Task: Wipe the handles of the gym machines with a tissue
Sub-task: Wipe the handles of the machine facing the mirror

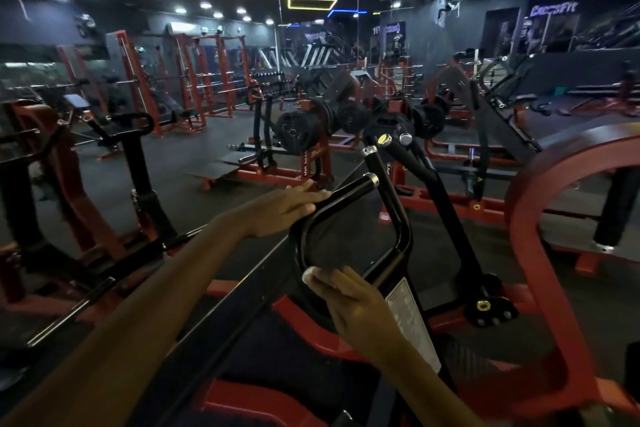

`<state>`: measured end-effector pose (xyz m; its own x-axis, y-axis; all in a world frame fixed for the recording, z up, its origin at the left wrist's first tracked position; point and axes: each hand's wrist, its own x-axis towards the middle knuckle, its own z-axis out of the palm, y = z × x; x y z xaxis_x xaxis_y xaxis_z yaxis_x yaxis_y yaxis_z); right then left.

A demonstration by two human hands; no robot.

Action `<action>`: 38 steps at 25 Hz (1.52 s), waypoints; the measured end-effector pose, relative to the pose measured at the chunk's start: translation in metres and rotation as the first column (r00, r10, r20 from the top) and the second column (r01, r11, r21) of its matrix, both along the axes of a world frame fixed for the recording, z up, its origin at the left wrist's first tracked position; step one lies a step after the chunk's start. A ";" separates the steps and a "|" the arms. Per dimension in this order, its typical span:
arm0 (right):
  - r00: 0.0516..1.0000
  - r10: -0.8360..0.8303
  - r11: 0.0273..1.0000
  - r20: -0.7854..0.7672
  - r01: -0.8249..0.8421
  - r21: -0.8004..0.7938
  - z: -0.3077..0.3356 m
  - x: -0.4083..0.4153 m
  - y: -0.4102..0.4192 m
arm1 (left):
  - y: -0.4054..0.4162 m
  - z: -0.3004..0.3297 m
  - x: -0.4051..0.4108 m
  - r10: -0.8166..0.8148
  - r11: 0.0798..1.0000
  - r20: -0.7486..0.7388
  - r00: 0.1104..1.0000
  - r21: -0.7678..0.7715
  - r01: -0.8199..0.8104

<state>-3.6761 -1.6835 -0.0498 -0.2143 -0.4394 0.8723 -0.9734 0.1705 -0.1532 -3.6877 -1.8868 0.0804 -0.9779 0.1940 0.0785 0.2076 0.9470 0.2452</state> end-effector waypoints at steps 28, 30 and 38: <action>0.594 0.219 0.936 0.774 0.096 -0.339 0.041 -0.006 -0.042 | 0.014 0.002 0.014 0.031 0.993 -0.086 0.996 -0.113 -0.040; 0.653 0.201 0.967 0.731 -0.010 -0.256 0.035 -0.008 -0.031 | 0.018 0.004 0.017 0.025 0.987 -0.125 0.992 -0.157 -0.045; 0.793 -0.024 0.971 0.609 -0.127 0.204 0.004 -0.020 0.026 | 0.025 0.004 0.019 0.028 0.977 -0.180 0.983 -0.205 -0.066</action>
